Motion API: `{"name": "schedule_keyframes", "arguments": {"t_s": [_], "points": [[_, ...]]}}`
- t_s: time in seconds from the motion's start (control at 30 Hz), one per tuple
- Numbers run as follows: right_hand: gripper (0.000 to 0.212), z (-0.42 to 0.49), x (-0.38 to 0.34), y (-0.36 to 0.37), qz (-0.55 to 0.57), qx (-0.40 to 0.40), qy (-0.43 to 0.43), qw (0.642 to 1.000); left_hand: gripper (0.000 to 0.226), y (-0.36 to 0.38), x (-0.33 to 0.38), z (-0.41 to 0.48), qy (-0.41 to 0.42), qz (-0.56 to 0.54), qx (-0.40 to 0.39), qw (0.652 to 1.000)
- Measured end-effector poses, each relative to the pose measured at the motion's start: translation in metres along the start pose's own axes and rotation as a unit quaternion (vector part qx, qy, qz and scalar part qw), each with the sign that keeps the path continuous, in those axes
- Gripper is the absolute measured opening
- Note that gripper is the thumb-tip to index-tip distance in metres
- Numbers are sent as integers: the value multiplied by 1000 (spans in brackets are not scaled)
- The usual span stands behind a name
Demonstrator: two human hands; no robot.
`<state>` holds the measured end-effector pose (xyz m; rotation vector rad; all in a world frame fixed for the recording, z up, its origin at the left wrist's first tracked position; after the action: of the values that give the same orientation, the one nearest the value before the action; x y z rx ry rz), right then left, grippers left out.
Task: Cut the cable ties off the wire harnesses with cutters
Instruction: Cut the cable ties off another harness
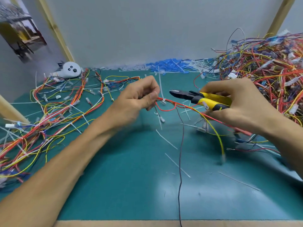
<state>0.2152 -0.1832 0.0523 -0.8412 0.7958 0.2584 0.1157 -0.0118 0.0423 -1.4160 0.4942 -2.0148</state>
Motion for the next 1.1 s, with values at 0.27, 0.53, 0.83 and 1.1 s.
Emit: {"name": "schedule_keyframes", "arguments": {"t_s": [0.27, 0.53, 0.83, 1.1], "points": [[23, -3, -20, 8, -98, -24, -39, 994, 11, 6, -5, 0, -13, -14, -17, 1000], [36, -4, -27, 9, -131, -39, -32, 990, 14, 12, -7, -1, -31, -9, -30, 999], [31, -5, -28, 10, -149, -34, -44, 987, 13, 10, -10, -2, -46, -9, -16, 999], [11, -7, -4, 6, 120, 36, 78, 989, 15, -8, -6, 0, -34, -17, 54, 998]]}}
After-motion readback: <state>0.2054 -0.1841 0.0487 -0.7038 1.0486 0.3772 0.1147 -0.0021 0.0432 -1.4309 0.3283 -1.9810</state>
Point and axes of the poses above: each hand's wrist, its own z-axis towards the middle knuckle, its own y-axis out of the palm, x = y × z, the point moved 10 cm from there along z, towards the middle knuckle, and after that the axes turned 14 degrees about z, right-handed, at the moved point
